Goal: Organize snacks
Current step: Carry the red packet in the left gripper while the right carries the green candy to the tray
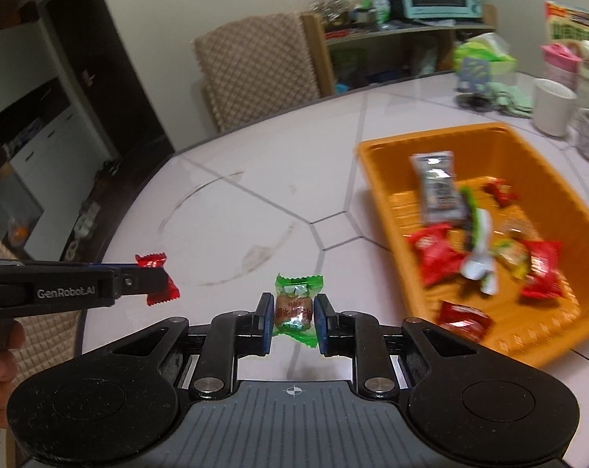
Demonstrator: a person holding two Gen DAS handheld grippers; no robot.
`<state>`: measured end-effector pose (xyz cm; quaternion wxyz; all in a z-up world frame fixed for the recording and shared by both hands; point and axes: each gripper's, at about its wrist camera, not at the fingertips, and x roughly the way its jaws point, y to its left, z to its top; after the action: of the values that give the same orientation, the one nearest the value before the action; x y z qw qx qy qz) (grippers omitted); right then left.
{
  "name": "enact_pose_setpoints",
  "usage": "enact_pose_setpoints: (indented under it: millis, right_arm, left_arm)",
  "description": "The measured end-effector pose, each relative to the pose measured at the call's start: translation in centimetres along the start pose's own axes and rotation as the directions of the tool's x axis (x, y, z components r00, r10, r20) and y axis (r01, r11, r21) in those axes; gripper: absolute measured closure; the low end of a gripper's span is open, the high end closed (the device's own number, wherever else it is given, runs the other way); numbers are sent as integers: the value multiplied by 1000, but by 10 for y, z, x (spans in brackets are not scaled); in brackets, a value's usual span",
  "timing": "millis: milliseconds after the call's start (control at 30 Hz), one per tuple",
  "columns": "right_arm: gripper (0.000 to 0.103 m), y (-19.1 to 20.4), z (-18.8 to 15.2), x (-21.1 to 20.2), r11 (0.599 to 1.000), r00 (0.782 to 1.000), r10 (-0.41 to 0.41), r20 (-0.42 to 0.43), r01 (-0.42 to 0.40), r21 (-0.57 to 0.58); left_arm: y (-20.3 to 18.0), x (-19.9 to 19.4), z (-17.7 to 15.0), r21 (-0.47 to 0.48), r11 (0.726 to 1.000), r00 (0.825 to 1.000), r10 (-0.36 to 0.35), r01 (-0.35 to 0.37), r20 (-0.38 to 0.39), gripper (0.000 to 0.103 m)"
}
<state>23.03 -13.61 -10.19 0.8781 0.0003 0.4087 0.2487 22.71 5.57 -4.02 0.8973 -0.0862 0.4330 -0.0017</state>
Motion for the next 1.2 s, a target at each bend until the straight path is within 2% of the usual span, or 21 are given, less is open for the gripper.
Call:
enact_pose_setpoints:
  millis: [367,567,733,1200]
  right_arm:
    - [81,-63,-2,-62,992,993,-91,72,84,99]
    - [81,-103,3,-81,984,987,-133,92,120,133]
    - [81,-129,7,-87,982,986,-139,93,125,139]
    - [81,-178,18,-75,989,993,-95,64,87,116]
  left_arm:
    - [-94,5,10,113,987,993,-118,115,18,88]
    - [-145,14,15,154,977,988,-153,148,20,88]
    - [-173,24,16,165,974,987,-158,154,12,88]
    - [-212,56,21,132,983,992,-122,124,-22,88]
